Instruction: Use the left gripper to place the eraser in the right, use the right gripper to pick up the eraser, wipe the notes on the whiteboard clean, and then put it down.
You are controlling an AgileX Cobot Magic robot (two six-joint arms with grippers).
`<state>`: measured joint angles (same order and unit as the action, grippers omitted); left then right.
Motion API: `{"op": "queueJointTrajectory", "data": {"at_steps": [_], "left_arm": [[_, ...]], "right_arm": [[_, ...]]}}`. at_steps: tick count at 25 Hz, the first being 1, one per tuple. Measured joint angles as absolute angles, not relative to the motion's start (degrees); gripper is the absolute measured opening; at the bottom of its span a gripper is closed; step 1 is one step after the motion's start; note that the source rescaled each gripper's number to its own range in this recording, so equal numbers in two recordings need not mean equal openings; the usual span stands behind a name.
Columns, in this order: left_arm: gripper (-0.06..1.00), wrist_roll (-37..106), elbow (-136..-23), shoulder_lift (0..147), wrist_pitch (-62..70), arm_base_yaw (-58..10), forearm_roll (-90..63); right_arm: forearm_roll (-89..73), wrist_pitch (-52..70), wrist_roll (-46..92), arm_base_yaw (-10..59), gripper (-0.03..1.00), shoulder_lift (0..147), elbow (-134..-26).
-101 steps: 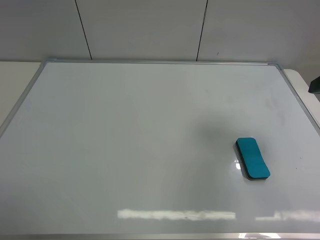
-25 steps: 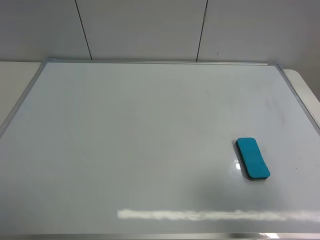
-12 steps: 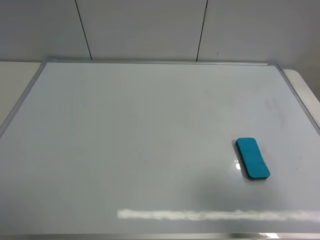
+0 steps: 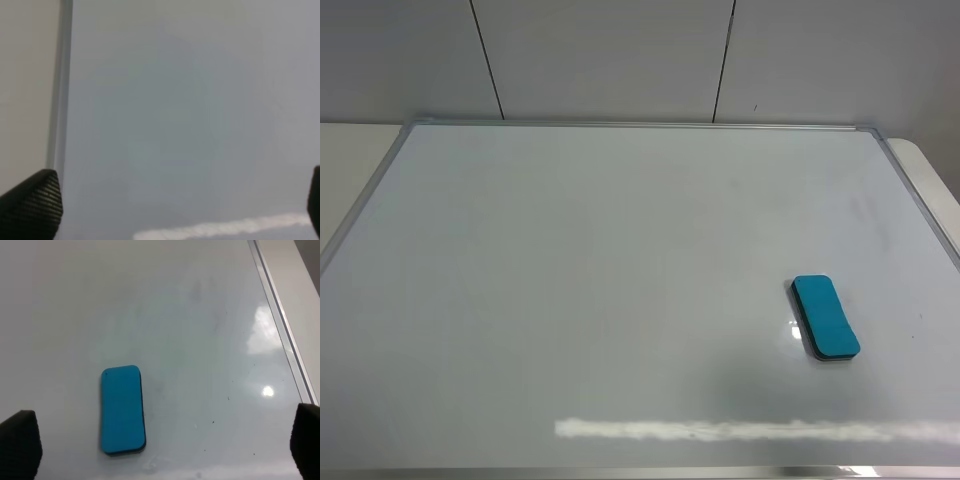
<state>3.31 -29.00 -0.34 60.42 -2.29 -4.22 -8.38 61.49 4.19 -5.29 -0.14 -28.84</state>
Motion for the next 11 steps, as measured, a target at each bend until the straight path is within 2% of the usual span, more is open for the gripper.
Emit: {"op": "queueJointTrajectory", "data": {"at_steps": [11], "left_arm": [[1.0,3.31,-29.0,-0.34,60.42,-2.29,-4.22]], "right_arm": [[-8.38,61.49,4.19,-5.29,1.0,-0.14,-28.84]]}}
